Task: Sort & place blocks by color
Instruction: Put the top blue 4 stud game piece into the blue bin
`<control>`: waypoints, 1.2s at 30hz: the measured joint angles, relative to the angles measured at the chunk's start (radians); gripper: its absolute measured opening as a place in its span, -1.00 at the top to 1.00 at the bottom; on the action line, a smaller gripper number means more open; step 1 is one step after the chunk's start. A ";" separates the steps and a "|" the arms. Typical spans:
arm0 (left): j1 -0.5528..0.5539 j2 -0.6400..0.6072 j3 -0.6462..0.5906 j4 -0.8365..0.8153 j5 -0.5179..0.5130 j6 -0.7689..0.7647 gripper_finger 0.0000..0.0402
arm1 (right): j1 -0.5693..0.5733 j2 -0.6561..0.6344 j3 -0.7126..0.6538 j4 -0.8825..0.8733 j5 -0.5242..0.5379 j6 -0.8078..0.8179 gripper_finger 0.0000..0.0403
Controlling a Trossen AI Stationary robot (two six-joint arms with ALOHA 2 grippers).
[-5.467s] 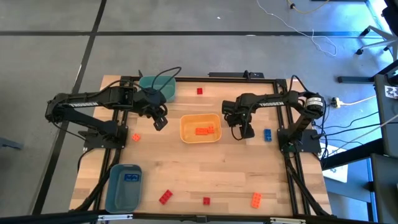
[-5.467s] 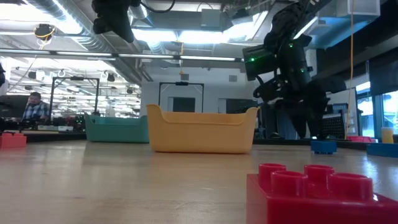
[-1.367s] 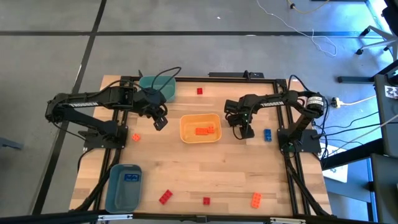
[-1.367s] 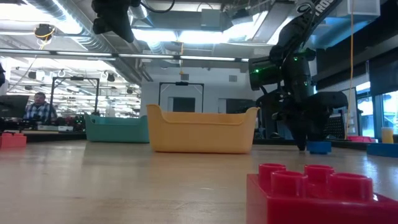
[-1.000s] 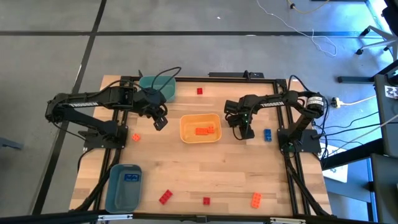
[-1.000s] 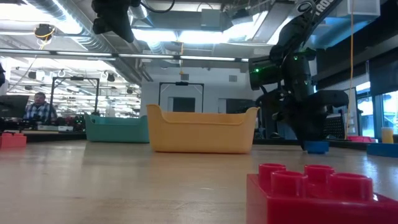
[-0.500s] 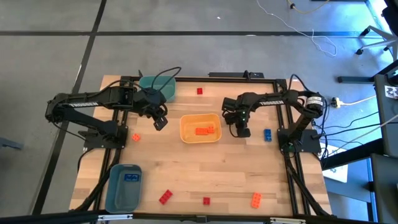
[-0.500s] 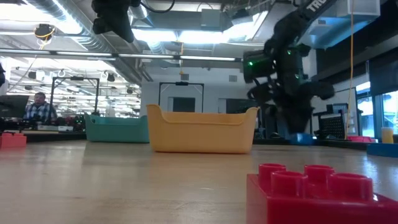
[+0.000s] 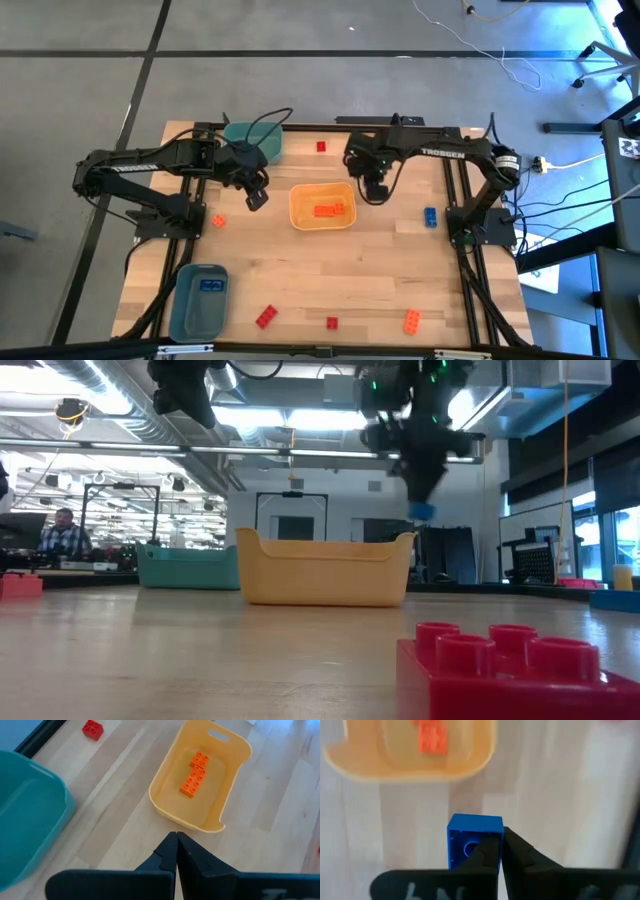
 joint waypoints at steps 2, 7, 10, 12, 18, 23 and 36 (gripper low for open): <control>0.000 0.000 0.000 0.000 0.014 0.058 1.00 | 0.010 0.000 0.058 0.000 0.028 0.006 0.99; 0.008 0.000 0.000 0.000 0.019 0.077 0.95 | 0.033 -0.001 0.163 0.000 0.078 0.034 1.00; 0.022 0.000 0.000 0.000 0.019 0.076 0.84 | 0.042 -0.001 0.194 0.006 0.079 0.036 1.00; 0.037 0.000 0.000 0.000 0.019 0.076 0.76 | 0.046 -0.002 0.197 0.017 0.079 0.036 1.00; 0.073 0.012 0.000 0.000 0.019 0.081 0.52 | 0.048 -0.002 0.196 0.019 0.079 0.054 1.00; 0.084 0.041 0.000 0.006 0.018 0.226 0.41 | 0.047 -0.002 0.196 0.040 0.079 0.054 1.00; 0.036 0.143 0.000 0.365 0.013 1.081 0.39 | 0.047 -0.002 0.196 0.148 -0.059 0.053 1.00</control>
